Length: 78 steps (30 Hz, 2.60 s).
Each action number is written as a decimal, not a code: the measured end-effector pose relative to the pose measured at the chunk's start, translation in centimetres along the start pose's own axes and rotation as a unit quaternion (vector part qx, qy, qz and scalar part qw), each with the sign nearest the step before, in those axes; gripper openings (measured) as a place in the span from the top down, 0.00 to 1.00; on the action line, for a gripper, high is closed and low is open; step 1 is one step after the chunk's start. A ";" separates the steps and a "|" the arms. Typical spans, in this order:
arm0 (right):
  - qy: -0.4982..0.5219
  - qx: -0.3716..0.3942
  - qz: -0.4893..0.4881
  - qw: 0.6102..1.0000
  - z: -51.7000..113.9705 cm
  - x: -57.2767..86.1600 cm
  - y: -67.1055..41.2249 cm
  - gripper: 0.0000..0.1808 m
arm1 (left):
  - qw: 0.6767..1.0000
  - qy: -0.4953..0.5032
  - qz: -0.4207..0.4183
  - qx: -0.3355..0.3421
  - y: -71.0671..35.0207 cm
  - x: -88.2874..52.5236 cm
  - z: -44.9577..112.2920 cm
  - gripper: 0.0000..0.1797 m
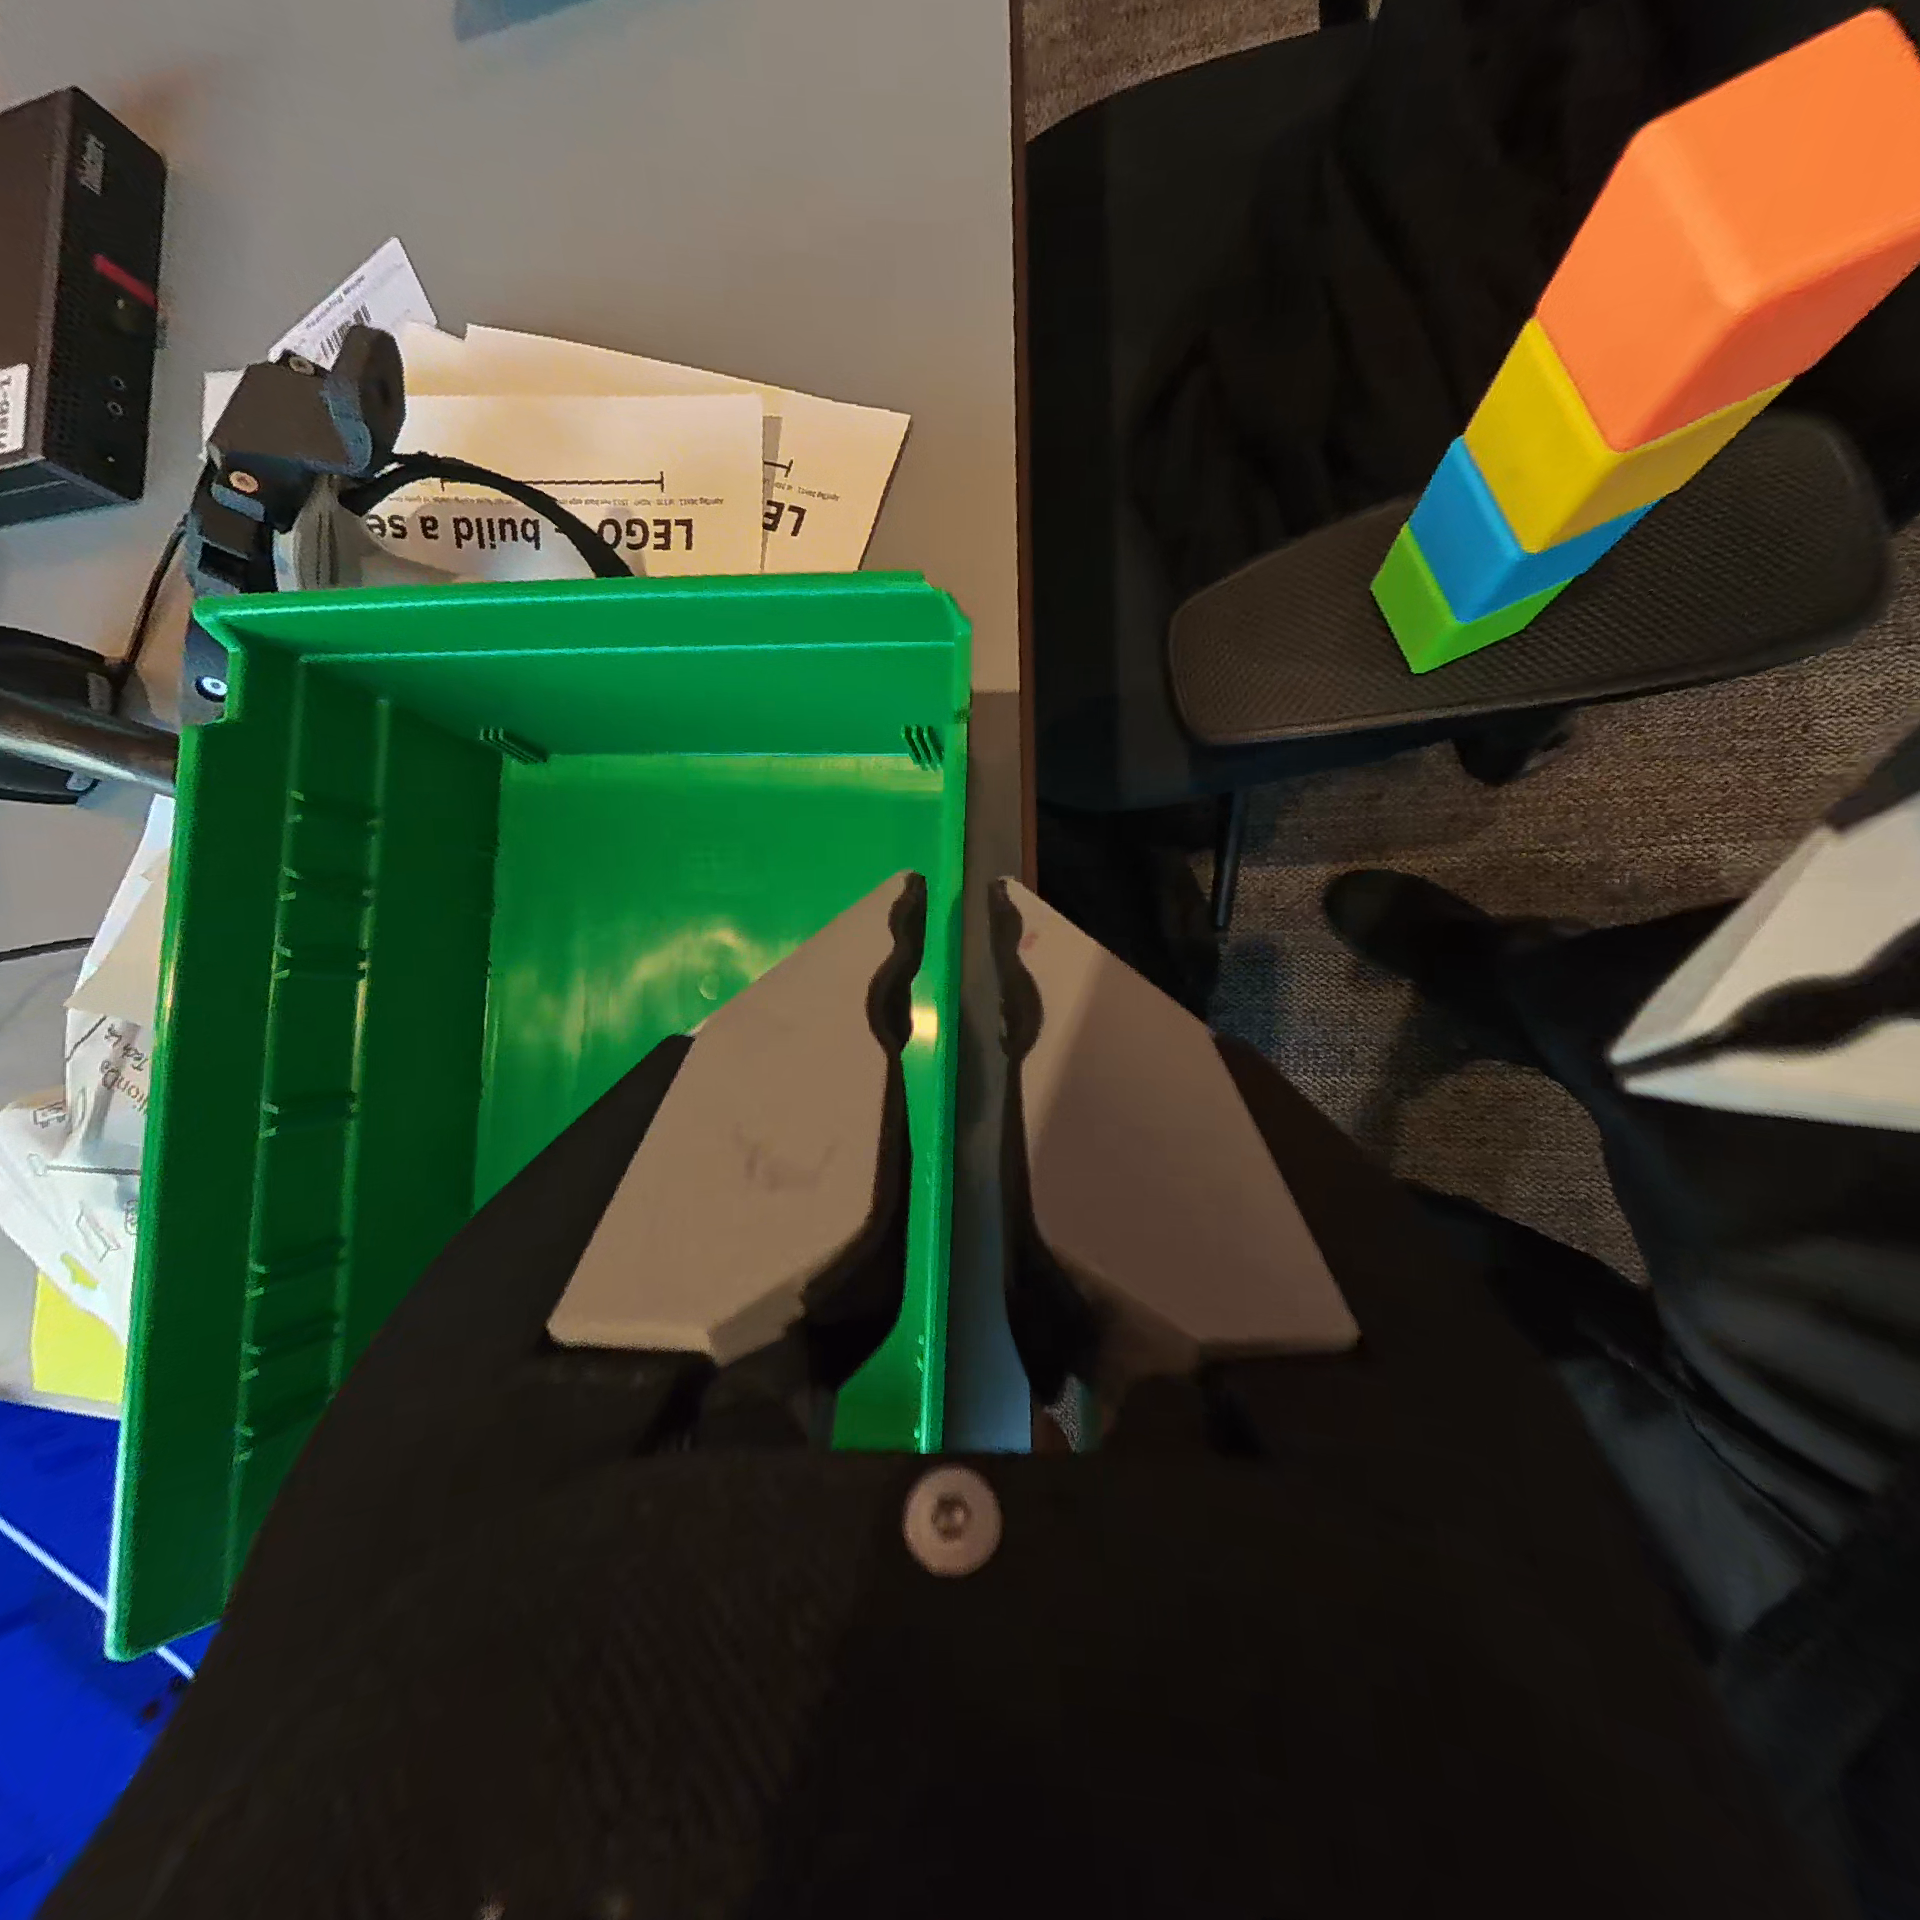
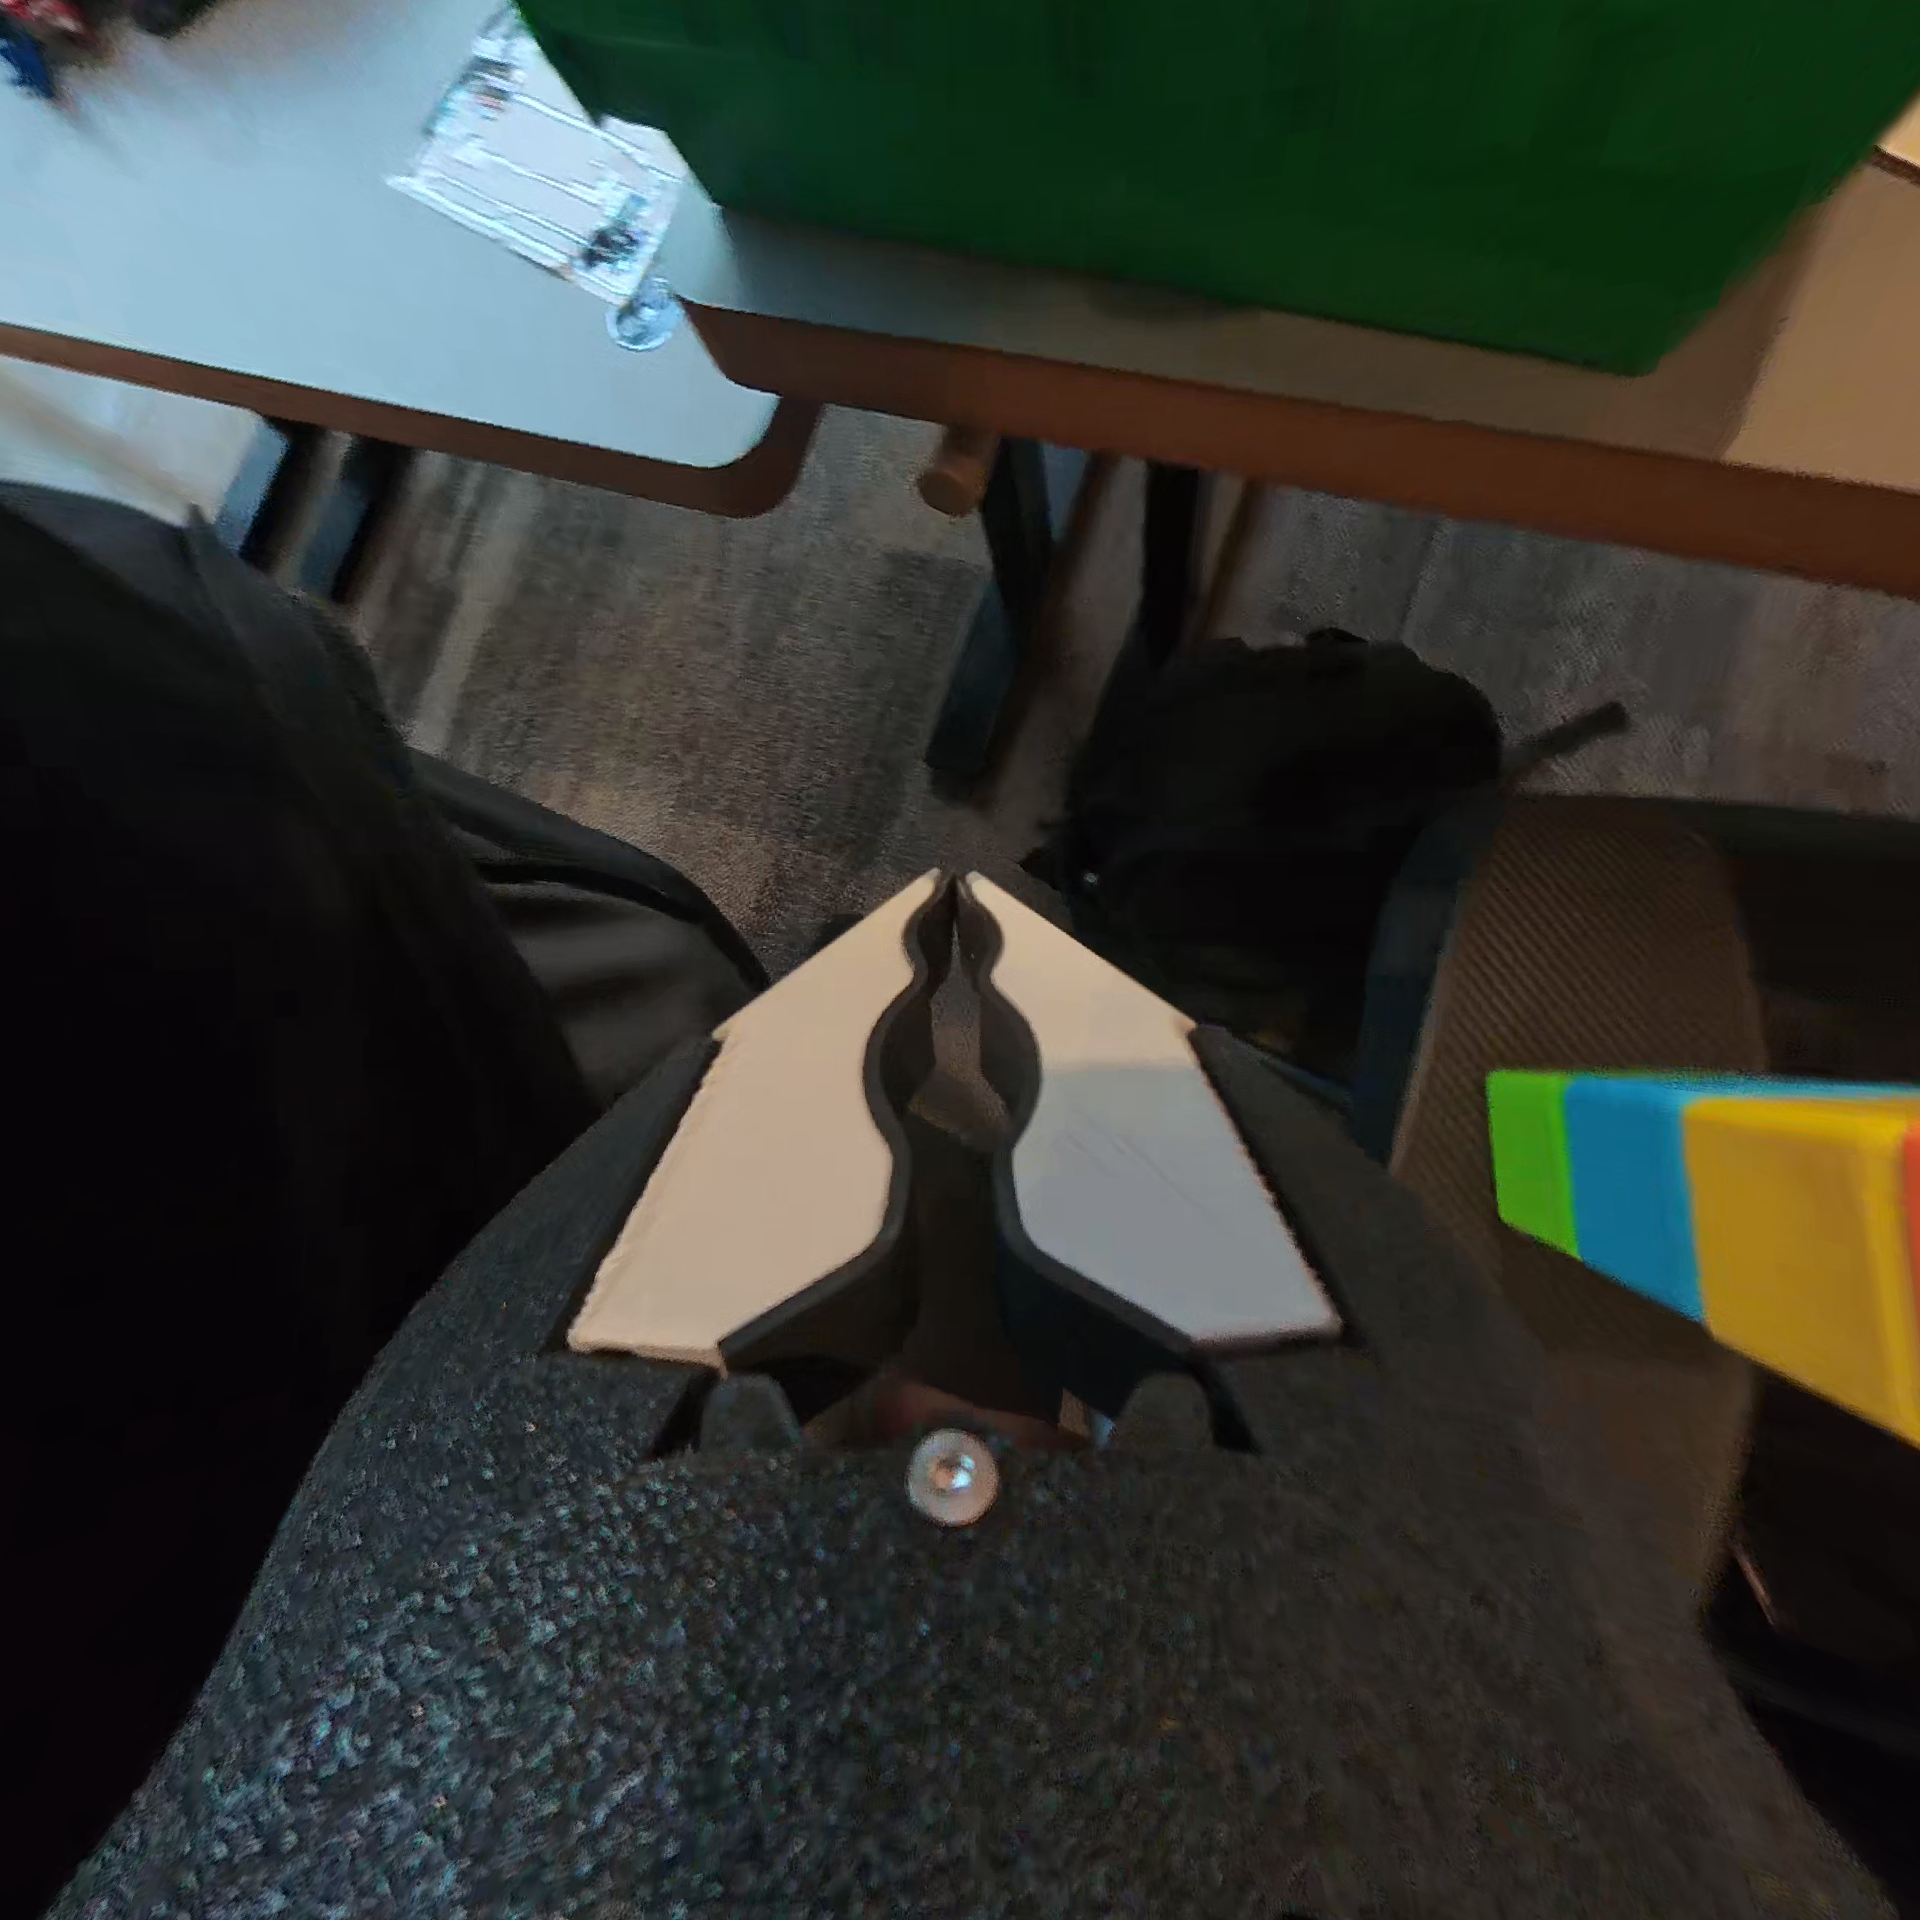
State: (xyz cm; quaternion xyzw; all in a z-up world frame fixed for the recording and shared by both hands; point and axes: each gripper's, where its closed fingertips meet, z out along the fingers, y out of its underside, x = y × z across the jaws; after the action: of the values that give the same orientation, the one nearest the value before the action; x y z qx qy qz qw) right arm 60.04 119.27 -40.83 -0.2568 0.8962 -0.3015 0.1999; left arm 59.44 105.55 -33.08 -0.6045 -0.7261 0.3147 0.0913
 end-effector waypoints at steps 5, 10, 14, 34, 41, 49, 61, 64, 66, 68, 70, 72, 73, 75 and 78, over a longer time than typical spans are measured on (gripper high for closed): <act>-0.034 0.012 0.003 0.999 1.2 -1.3 -0.8 1.00 | 1.000 -0.005 0.000 -0.003 -0.1 0.1 0.1 0.96; 0.204 -0.022 -0.011 0.979 -0.4 8.7 0.5 1.00 | 1.000 0.001 -0.002 -0.010 0.2 0.5 0.4 0.96; 0.350 -0.058 0.179 0.918 -7.7 19.8 6.0 1.00 | 1.000 0.010 -0.004 -0.015 0.7 1.0 0.5 0.96; 0.369 -0.079 0.225 0.898 -14.9 20.2 11.7 0.99 | 0.997 0.069 0.018 -0.007 3.2 2.4 0.0 1.00; 0.334 -0.098 0.217 0.912 -13.7 18.4 11.1 0.90 | 0.993 0.110 -0.006 0.042 4.0 3.6 -1.1 0.92; 0.308 -0.127 0.181 0.925 -12.5 16.1 9.4 0.89 | 0.972 0.212 -0.008 0.096 5.0 7.3 -2.8 0.81; 0.268 -0.058 0.067 0.959 -13.6 16.0 2.9 0.88 | 0.962 0.252 -0.022 0.101 3.1 11.1 -6.0 0.73; 0.221 -0.028 0.049 0.974 -15.5 15.3 0.3 0.88 | 0.965 0.236 -0.042 0.103 0.1 13.6 -5.7 0.71; 0.201 -0.001 0.024 0.979 -18.7 15.0 -2.3 0.86 | 0.967 0.218 -0.070 0.108 -2.5 15.5 -5.6 0.71; 0.183 0.030 -0.005 0.983 -23.0 14.7 -4.5 0.84 | 0.967 0.204 -0.101 0.109 -5.1 18.0 -5.2 0.71; 0.163 0.064 -0.029 0.984 -27.6 14.7 -5.9 0.82 | 0.966 0.198 -0.132 0.102 -7.6 21.0 -4.8 0.71; 0.153 0.098 -0.046 0.982 -32.0 15.3 -6.6 0.81 | 0.964 0.196 -0.147 0.106 -10.2 24.1 -4.7 0.74; 0.153 0.113 -0.050 0.980 -34.0 16.0 -6.6 0.80 | 0.966 0.190 -0.145 0.102 -11.1 25.3 -4.6 0.76; 0.154 0.132 -0.044 0.978 -37.3 17.8 -6.1 0.78 | 0.970 0.172 -0.142 0.099 -12.9 27.4 -4.8 0.77; 0.155 0.160 -0.030 0.974 -40.8 20.5 -4.3 0.73 | 0.973 0.137 -0.141 0.118 -15.7 28.7 -5.6 0.76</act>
State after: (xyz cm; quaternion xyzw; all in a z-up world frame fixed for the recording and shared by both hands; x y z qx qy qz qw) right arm 24.42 122.25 -12.12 -0.1988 0.8483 -0.4828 0.0877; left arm 42.13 133.25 -26.89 -0.5187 -0.7420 0.2961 0.3044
